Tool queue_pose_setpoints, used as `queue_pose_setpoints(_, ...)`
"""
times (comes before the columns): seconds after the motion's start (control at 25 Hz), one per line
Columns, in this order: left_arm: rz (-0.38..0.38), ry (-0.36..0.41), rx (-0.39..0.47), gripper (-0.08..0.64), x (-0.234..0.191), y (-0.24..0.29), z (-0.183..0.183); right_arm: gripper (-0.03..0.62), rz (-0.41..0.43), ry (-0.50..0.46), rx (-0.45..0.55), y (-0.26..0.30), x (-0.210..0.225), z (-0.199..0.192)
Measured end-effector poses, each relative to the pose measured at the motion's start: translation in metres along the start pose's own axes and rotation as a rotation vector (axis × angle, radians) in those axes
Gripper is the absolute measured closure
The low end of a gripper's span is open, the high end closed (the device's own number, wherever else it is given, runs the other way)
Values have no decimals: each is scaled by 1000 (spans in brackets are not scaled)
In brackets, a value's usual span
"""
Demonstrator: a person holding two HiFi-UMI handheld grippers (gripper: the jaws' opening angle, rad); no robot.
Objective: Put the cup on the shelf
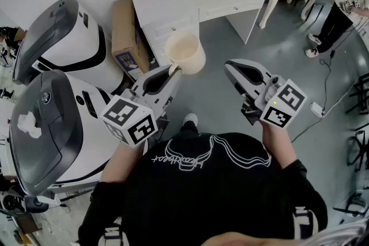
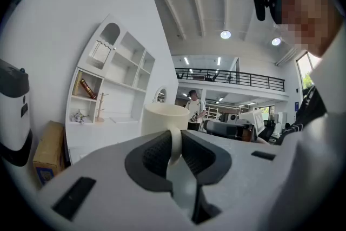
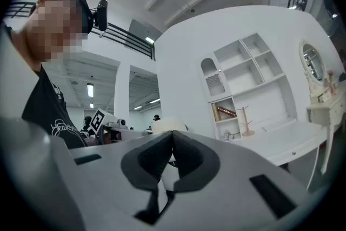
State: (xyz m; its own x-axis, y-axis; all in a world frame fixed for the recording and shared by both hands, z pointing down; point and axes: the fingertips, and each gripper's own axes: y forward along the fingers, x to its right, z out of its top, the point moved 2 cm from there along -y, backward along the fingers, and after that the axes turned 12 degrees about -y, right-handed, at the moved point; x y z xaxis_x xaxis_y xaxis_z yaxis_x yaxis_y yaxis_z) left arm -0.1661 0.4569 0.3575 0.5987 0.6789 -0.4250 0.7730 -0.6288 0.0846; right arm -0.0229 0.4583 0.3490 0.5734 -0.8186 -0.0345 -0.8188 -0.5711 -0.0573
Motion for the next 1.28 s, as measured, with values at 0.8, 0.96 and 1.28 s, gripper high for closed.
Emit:
queue_pose_setpoints(0.8,-33,-91,-64,506,-127,84,19,586,-83,120,-100,91,96,-57)
queue_pose_setpoints(0.96,-47,-95,-68,506,-166,108,42,586,-101,105,-119,124,129,-57)
queue_pose_setpoints(1.28,-67,-45,-71,506,-221,137,84,586,-117,68,-123,183,175,-41)
